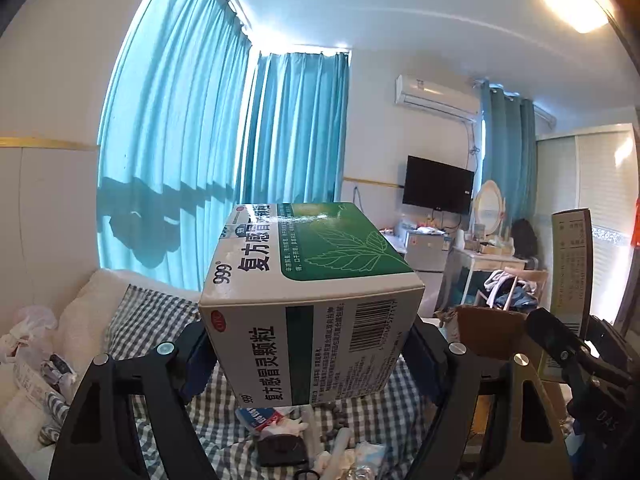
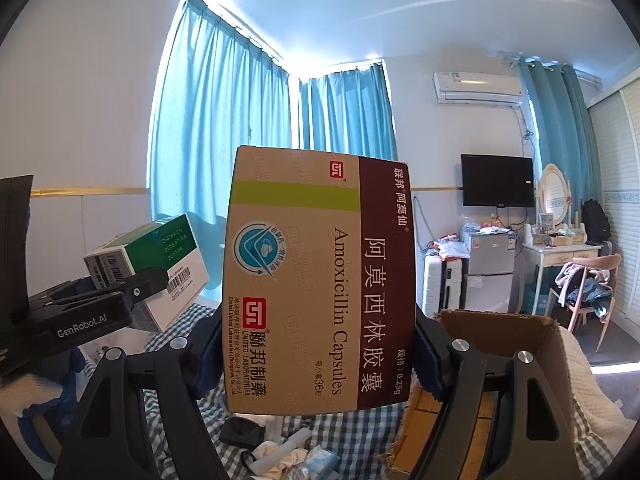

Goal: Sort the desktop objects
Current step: 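Lift both boxes and carry them toward the cardboard box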

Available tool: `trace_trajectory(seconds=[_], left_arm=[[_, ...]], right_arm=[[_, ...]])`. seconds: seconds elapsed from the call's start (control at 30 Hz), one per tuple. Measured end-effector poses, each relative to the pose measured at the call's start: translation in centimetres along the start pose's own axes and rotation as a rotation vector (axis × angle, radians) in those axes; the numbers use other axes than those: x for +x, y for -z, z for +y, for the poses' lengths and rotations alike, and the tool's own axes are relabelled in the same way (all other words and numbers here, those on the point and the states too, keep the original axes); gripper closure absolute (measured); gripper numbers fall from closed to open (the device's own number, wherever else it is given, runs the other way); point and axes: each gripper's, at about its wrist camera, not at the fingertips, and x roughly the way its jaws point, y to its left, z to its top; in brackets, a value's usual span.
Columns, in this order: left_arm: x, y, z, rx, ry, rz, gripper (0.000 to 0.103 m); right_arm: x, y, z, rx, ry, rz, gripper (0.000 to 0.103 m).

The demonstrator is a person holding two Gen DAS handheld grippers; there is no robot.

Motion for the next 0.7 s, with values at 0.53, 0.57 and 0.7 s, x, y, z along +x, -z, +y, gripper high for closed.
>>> trace_trajectory(seconds=[0.53,0.57,0.7], left_arm=[[3.3,0.0,-8.2,0.014,0.235,0.064,0.022],[3.6,0.0,-8.8,0.018,0.244,0.067,0.021],[4.3,0.3,-11.4,0.054,0.275,0.070,0.021]], right_arm=[[-2.4,-0.4,-7.7,0.000,0.217,0.000,0.027],[-2.6,-0.4,-8.2,0.003,0.232,-0.001,0.027],[-3.0,-0.6,-10.5,0.035,0.267,0.001,0.027]])
